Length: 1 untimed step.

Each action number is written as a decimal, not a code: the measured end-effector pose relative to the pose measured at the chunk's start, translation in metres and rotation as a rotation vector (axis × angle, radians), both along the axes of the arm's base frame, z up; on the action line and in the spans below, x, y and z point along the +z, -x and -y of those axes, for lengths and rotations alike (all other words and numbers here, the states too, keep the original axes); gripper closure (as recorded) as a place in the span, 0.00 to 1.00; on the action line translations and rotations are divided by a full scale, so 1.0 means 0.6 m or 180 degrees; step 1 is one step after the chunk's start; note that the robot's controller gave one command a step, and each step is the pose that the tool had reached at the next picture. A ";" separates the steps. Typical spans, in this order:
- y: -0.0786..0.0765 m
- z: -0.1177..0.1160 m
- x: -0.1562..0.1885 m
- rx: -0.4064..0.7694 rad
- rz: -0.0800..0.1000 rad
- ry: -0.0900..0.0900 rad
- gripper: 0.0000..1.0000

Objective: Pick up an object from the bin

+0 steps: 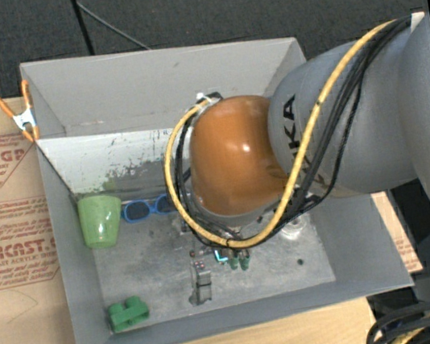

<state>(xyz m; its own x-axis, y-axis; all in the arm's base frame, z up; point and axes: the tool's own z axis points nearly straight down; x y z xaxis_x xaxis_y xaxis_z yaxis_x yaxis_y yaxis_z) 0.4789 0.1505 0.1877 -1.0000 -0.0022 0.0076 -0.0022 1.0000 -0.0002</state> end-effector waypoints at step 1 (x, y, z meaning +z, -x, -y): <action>-0.020 -0.055 -0.189 0.1109 0.0030 -0.0008 0.00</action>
Offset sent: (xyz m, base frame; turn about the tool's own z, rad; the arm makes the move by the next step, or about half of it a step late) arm 0.0118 0.0327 -0.1118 -0.3474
